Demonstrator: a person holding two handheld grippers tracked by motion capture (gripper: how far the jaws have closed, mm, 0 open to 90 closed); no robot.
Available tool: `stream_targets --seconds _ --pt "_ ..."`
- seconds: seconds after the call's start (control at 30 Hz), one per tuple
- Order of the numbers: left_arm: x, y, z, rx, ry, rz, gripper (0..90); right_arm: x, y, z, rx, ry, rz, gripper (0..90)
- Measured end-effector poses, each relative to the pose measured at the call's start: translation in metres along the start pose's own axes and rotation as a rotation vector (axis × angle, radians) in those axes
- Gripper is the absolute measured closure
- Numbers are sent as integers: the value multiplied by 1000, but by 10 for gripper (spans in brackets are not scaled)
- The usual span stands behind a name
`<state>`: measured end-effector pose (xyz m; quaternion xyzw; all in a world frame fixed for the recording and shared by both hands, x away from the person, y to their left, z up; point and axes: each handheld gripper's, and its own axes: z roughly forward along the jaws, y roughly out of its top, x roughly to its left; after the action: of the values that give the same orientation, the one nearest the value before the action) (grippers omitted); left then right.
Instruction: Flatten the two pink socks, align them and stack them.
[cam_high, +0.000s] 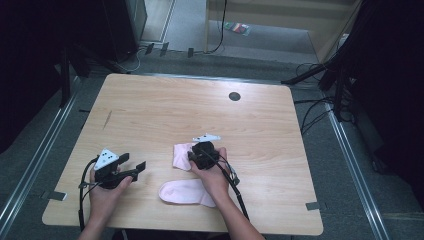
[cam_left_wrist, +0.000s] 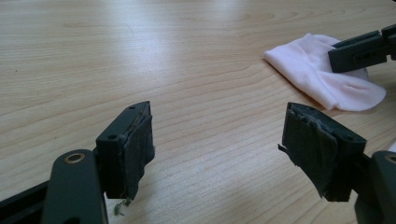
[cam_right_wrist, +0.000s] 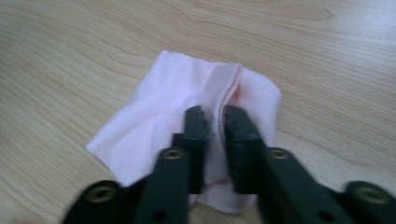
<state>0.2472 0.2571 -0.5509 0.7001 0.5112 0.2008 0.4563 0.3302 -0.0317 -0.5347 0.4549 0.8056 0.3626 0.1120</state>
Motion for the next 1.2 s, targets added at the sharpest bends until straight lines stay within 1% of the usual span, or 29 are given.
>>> stream_targets --seconds 0.03,0.1,0.13,0.2,0.23,0.3,0.37,0.43,0.47,0.53,0.6,0.63,0.7,0.73,0.77,0.83,0.87,0.9,0.93,0.97,1.0,1.03,1.07,1.1,1.13,1.17,1.2 --pt "0 0 0 0 -2 -3 259 1 0 -1 -2 -2 -2 849" --pt "-1 1 2 8 -4 11 261 1 2 -4 -14 7 6 866" --pt "-3 1 3 21 -6 25 261 1 4 -7 -20 13 9 868" --pt "-9 3 6 39 3 78 260 4 9 -12 -39 24 7 870" --pt "-12 5 8 48 -6 93 260 6 13 -15 -46 33 9 870" --pt "-20 8 13 46 -64 89 257 11 20 -21 -60 53 19 870" --pt "-28 12 19 53 -87 111 255 17 27 -24 -69 68 25 870" --pt "-35 15 25 61 -111 129 252 24 33 -27 -78 79 19 870" --pt "-38 16 28 66 -125 126 249 27 36 -28 -83 87 17 870" --pt "-41 17 32 82 -145 121 249 33 42 -30 -92 98 23 870" --pt "-44 17 37 92 -152 114 256 39 46 -32 -99 115 21 870" --pt "-46 17 38 92 -151 121 273 43 48 -33 -103 126 20 870" --pt "-50 17 42 96 -120 150 356 50 51 -37 -109 146 18 870" --pt "-52 17 43 95 -100 161 383 51 52 -37 -114 158 17 870" --pt "-53 17 44 90 -74 172 446 54 53 -39 -114 171 22 870" --pt "-51 18 42 84 -27 166 568 58 55 -42 -120 206 28 870" --pt "-48 19 40 75 -7 155 657 59 55 -43 -130 232 27 870" --pt "-45 20 36 60 2 148 769 60 56 -45 -134 258 33 870" --pt "-42 22 30 42 27 152 857 61 57 -47 -140 286 40 870" --pt "-40 24 23 14 73 158 899 61 57 -49 -150 295 41 870" --pt "-40 26 16 -19 138 176 900 61 58 -51 -163 293 36 871" --pt "-40 28 8 -49 220 216 900 59 59 -52 -173 294 37 871" --pt "-42 30 2 -76 271 249 900 57 60 -51 -178 292 38 871" --pt "-44 31 -2 -88 297 278 900 54 59 -50 -177 286 43 872" --pt "-47 31 -3 -85 305 302 900 51 58 -47 -171 282 50 872" --pt "-50 31 1 -48 286 323 900 47 57 -43 -161 273 46 871" --pt "-53 29 7 -9 249 346 900 44 54 -39 -152 253 50 871"
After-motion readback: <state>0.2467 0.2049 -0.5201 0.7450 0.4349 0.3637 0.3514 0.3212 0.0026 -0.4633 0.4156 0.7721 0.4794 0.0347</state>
